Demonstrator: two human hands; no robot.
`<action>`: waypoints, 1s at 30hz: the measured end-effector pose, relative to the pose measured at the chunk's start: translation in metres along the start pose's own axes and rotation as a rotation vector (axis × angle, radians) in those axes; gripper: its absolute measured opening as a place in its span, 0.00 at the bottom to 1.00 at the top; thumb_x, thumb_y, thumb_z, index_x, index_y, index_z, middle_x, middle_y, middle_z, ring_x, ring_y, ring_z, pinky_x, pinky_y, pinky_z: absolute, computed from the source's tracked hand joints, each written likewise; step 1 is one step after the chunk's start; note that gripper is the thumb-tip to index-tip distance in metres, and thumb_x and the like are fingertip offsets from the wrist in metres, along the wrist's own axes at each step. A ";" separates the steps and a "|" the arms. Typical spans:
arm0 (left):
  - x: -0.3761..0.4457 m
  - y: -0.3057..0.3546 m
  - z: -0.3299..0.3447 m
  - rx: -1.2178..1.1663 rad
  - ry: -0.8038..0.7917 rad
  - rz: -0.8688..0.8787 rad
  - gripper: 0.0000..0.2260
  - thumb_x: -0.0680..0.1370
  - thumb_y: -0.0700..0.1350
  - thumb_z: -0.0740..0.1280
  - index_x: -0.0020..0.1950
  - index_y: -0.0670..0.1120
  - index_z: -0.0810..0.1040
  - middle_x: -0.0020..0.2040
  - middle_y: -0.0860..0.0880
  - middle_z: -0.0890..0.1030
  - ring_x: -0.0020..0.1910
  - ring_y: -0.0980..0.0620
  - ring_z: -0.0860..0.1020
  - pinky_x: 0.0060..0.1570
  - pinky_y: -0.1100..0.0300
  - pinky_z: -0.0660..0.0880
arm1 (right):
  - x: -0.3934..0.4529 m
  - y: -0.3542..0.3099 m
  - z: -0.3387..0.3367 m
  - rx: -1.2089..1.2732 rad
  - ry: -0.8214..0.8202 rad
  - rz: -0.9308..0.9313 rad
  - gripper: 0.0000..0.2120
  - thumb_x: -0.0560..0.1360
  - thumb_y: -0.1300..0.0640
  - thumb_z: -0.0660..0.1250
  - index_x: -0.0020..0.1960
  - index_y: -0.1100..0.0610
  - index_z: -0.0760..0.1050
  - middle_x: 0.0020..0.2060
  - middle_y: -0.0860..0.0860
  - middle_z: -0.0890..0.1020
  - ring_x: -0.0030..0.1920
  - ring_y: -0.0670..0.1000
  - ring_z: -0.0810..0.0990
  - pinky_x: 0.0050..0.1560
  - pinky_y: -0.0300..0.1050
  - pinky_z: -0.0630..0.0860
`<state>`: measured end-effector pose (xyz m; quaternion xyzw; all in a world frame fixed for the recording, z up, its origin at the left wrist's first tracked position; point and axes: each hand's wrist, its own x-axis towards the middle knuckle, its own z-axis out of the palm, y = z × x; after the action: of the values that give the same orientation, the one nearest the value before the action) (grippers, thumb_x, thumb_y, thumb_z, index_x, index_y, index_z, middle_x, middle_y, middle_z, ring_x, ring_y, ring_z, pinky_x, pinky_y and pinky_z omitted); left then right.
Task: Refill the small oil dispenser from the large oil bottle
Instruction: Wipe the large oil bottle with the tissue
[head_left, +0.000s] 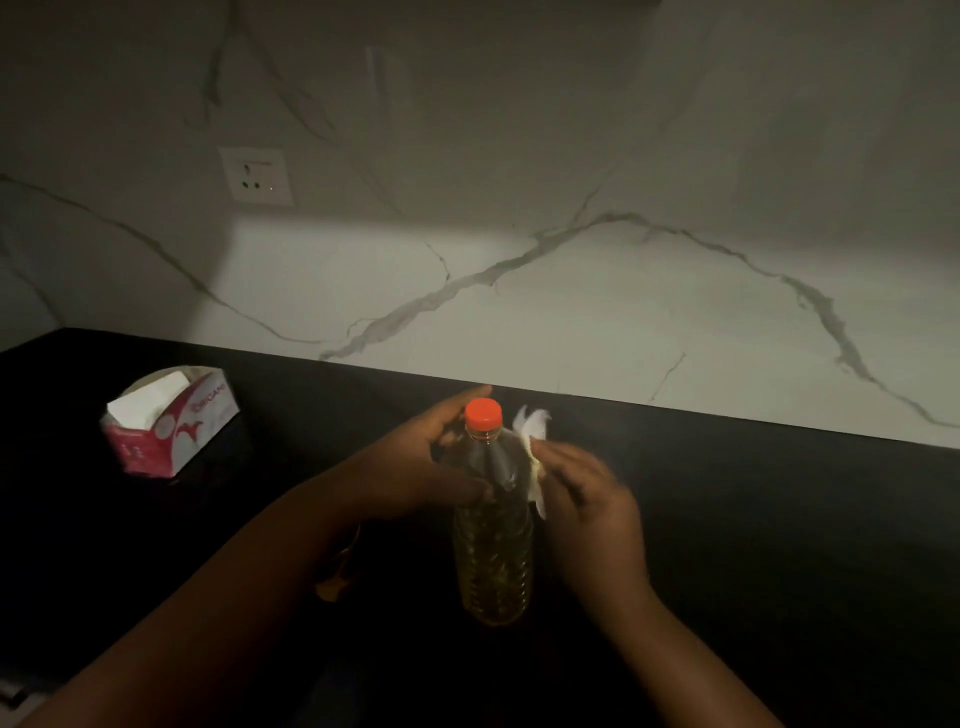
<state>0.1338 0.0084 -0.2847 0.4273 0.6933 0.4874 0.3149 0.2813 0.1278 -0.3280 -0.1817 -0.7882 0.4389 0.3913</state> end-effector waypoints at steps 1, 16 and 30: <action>0.000 -0.001 -0.001 -0.056 -0.018 -0.001 0.41 0.69 0.32 0.75 0.75 0.57 0.62 0.64 0.56 0.77 0.63 0.55 0.78 0.58 0.58 0.78 | -0.011 0.011 0.006 -0.005 0.000 0.032 0.14 0.74 0.67 0.65 0.53 0.53 0.81 0.49 0.44 0.81 0.50 0.33 0.77 0.49 0.29 0.73; 0.014 -0.003 -0.016 -0.158 -0.291 0.004 0.29 0.66 0.29 0.65 0.65 0.48 0.74 0.63 0.43 0.80 0.61 0.47 0.79 0.56 0.55 0.77 | 0.020 0.011 -0.004 0.152 -0.159 0.343 0.18 0.75 0.70 0.62 0.42 0.49 0.83 0.36 0.43 0.84 0.37 0.40 0.81 0.37 0.32 0.77; 0.010 -0.008 -0.019 -0.098 -0.302 -0.006 0.34 0.65 0.33 0.68 0.71 0.47 0.69 0.70 0.44 0.74 0.67 0.47 0.75 0.62 0.50 0.75 | -0.033 0.068 0.018 -0.169 -0.404 0.328 0.12 0.77 0.62 0.62 0.50 0.47 0.80 0.44 0.46 0.81 0.40 0.39 0.80 0.40 0.26 0.72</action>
<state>0.1110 0.0089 -0.2864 0.4776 0.6147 0.4502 0.4374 0.2841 0.1347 -0.4056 -0.2475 -0.8441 0.4564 0.1334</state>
